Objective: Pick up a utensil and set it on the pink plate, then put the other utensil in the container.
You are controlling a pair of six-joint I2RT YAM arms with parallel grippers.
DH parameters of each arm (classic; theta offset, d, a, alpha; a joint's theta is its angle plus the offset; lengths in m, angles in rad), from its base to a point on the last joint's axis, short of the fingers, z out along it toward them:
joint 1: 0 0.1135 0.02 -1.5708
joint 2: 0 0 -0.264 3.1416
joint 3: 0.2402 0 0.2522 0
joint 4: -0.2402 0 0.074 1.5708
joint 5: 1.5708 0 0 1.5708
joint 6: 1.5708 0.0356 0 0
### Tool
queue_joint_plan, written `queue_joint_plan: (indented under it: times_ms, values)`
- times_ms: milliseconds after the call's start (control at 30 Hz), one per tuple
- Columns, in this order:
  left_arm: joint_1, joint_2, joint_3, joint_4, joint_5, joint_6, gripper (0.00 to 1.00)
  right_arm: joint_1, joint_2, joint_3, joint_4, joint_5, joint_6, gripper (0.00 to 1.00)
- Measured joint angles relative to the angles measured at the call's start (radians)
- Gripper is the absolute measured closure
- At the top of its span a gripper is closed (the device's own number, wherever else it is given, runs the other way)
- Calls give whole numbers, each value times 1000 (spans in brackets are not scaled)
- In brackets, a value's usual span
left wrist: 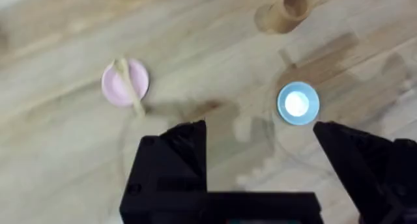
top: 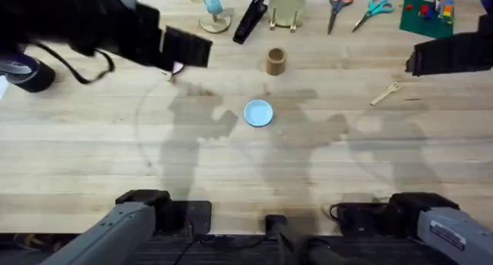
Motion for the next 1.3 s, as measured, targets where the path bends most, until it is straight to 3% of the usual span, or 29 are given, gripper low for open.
queue_joint_plan:
  times_ms: [233,467,600,767,967,1167,1300]
  values:
    - [0,-172,-287,296,85,60,6,0,27,0,-23,0,0,7]
    - [0,-246,-469,447,200,114,6,0,27,0,-31,0,0,7]
    - [0,-227,-490,462,270,156,6,0,27,0,-40,0,3,9]
    - [0,-202,-490,484,305,176,6,0,27,0,-43,21,81,6]
    - [0,-173,-490,487,318,182,7,-1,49,1,-77,163,357,7]
    - [0,-168,-490,487,318,185,6,-2,78,1,-78,214,615,7]
    - [0,-168,-490,487,318,185,6,-2,81,1,-81,231,708,6]
